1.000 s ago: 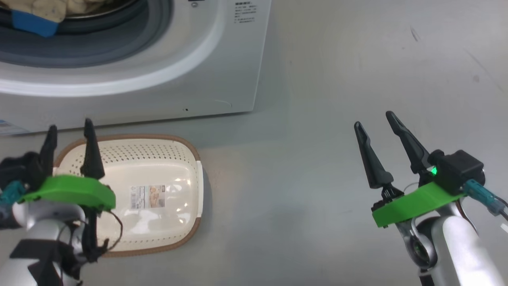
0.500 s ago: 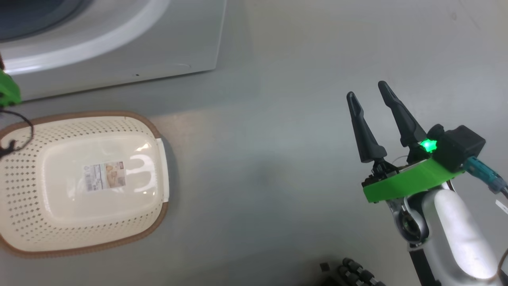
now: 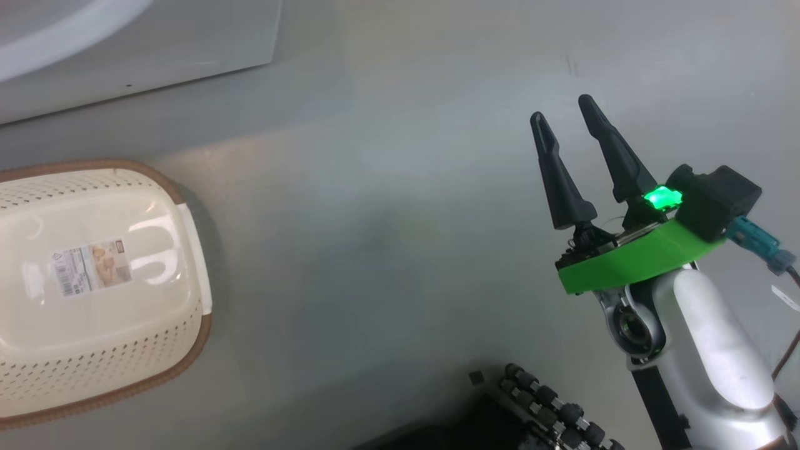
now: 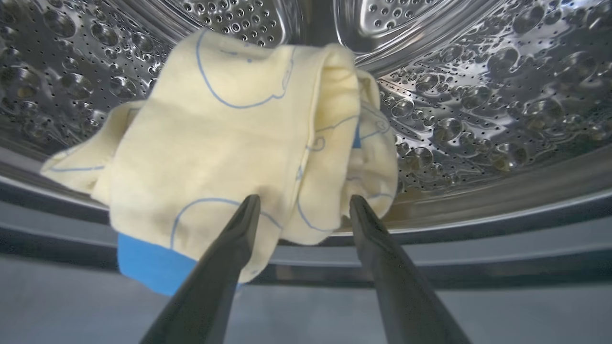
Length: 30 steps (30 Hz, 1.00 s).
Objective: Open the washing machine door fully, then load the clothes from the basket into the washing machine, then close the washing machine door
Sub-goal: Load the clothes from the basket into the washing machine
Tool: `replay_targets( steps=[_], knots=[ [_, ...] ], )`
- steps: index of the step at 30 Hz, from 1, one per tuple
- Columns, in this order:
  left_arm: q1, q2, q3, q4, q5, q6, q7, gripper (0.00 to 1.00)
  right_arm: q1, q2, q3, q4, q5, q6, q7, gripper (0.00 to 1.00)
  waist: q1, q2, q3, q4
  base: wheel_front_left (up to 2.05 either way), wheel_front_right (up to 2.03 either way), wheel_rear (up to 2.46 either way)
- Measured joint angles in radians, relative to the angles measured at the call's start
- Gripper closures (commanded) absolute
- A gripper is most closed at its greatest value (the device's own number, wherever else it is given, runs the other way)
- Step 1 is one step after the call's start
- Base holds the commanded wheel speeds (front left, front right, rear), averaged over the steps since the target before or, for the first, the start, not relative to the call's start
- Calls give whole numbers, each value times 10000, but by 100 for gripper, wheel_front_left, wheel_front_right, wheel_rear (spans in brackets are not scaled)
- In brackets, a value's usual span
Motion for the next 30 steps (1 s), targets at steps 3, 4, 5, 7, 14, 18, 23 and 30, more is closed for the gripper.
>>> replay_targets(
  steps=[3,4,5,7,14,18,23,30],
  knots=[
    [-384,198,-31,251,84,-12,337,0,-64,2,100,-61,123,0,-27,0,-1,0,204,-173,0,0,0],
    [-512,251,-46,353,115,-8,502,0,-69,2,117,-67,132,0,-27,0,-1,0,269,-223,0,0,0],
    [-605,324,-94,408,230,65,635,0,-79,2,130,-67,132,0,-27,0,0,0,334,-266,0,0,0],
    [-767,389,-161,608,330,171,966,0,-114,2,148,-71,150,0,-27,0,0,0,441,-343,0,0,0],
    [-1257,508,-476,819,853,702,1730,100,-213,2,171,-102,217,0,-27,0,-2,0,654,-464,0,0,0],
    [-1493,535,-606,763,1058,759,1701,100,-214,2,171,-127,219,0,-27,0,-2,0,715,-490,0,0,0],
    [-2024,602,-633,635,1233,708,1020,100,-234,2,284,-169,318,0,-27,0,-2,0,851,-611,0,0,0],
    [-2664,970,-257,821,1292,257,-602,100,-423,6,466,-232,500,0,-27,0,-2,0,1143,-988,0,0,0]
  ],
)
